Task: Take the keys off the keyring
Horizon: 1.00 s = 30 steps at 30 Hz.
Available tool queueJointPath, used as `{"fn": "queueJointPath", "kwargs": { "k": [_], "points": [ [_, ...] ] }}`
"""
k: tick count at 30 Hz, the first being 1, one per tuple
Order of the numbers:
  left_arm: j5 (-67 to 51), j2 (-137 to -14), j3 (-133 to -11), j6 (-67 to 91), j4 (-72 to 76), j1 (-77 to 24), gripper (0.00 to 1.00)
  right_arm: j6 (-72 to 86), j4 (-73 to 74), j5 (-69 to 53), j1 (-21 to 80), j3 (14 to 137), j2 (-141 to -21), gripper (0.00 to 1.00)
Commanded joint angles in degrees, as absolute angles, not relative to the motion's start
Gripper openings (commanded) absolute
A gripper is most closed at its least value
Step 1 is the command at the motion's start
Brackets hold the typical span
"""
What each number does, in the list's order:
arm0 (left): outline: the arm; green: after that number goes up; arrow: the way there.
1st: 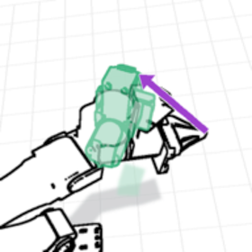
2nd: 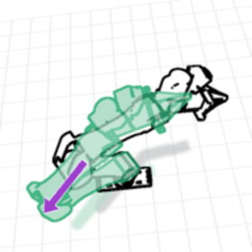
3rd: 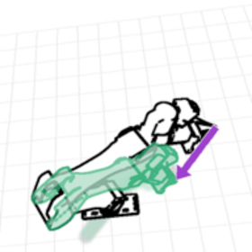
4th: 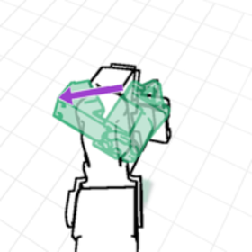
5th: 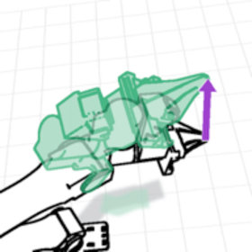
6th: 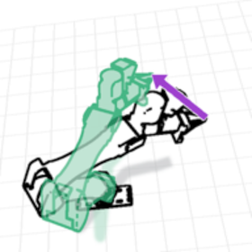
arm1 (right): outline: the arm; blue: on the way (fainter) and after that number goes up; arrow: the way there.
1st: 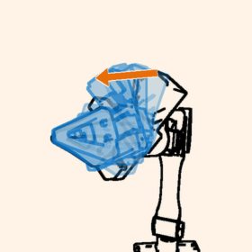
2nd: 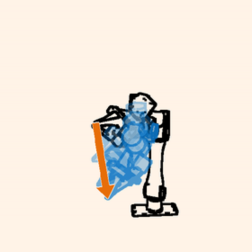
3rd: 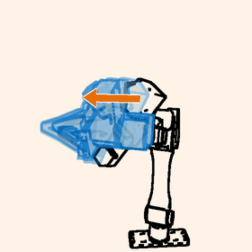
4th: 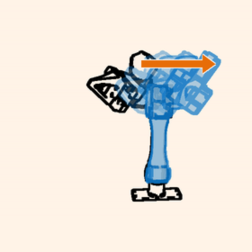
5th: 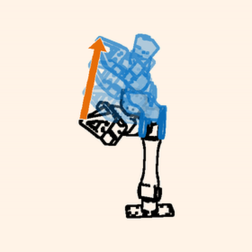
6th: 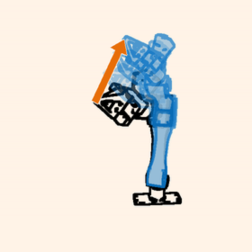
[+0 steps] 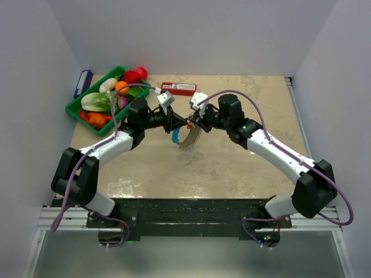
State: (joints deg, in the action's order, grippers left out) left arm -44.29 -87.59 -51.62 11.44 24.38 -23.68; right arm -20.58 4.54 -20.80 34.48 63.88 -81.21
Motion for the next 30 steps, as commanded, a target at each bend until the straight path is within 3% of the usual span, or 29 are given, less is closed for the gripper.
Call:
{"fn": "queueJointPath", "kwargs": {
  "k": [1, 30],
  "points": [
    [-45.2, -88.0, -52.8, 12.0, 27.1, -23.7, 0.0, -21.7, 7.6, -23.7, 34.7, 70.3, -79.7, 0.01],
    [-45.8, -86.2, -52.9, 9.6, 25.8, -23.7, 0.0, -24.0, 11.0, -16.4, 34.7, 70.7, -81.1, 0.05]
  ]
}}
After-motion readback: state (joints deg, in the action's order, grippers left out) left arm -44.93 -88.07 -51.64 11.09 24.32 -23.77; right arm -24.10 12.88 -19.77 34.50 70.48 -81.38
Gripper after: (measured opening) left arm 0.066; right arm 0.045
